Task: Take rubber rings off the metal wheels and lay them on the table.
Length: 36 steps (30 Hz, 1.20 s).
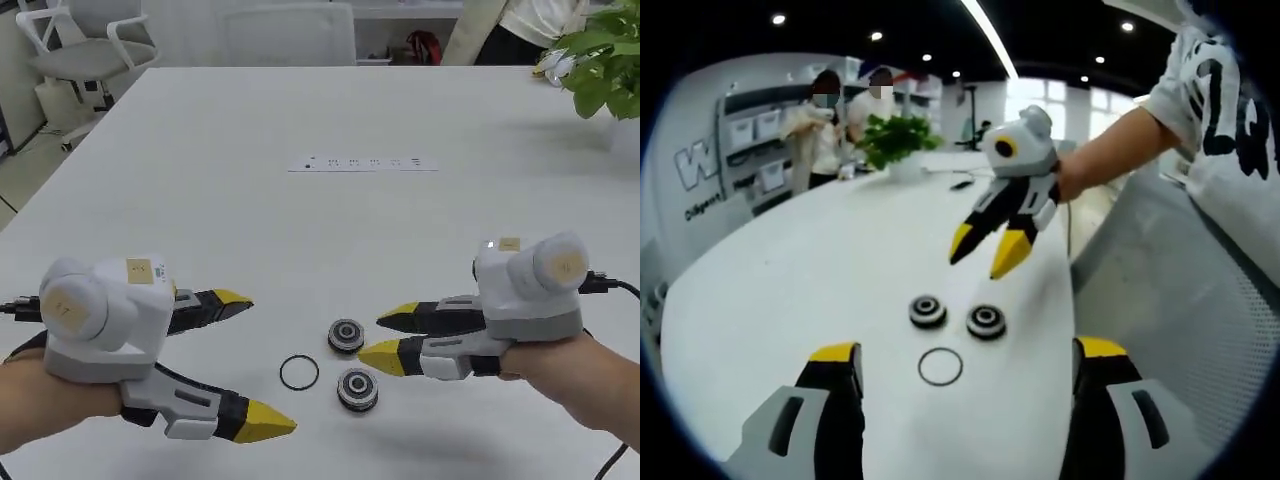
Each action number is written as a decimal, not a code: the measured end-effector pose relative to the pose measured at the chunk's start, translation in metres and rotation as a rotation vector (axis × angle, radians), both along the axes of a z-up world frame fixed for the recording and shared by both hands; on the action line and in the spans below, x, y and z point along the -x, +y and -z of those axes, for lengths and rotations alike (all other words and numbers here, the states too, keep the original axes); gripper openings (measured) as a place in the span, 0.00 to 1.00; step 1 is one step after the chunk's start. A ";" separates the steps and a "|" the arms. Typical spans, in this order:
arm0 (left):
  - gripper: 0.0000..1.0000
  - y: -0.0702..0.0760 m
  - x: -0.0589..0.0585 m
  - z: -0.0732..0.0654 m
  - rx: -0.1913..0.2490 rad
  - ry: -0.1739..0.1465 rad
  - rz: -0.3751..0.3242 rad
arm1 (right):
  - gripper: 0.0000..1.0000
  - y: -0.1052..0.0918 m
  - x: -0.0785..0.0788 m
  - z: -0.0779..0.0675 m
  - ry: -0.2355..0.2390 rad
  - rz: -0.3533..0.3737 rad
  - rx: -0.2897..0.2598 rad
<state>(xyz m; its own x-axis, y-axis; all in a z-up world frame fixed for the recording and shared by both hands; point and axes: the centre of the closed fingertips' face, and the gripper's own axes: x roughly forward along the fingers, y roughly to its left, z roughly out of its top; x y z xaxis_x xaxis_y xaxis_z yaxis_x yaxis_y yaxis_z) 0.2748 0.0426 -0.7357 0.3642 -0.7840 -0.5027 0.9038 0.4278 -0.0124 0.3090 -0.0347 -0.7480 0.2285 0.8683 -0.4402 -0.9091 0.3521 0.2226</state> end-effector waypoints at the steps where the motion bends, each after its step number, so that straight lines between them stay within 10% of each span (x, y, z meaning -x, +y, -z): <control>1: 0.85 -0.001 0.000 0.001 -0.002 0.003 0.003 | 0.33 -0.001 0.000 0.001 -0.003 -0.004 0.005; 36: 0.63 -0.042 -0.007 0.030 0.008 0.109 0.056 | 0.25 -0.007 0.026 0.058 0.005 -0.104 0.134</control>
<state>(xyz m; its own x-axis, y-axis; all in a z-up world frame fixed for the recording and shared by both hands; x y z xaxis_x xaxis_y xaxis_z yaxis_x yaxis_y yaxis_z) 0.2819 0.0010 -0.7659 0.2636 -0.8053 -0.5310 0.9192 0.3766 -0.1150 0.2826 -0.0414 -0.8057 0.1383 0.8206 -0.5545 -0.9413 0.2830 0.1841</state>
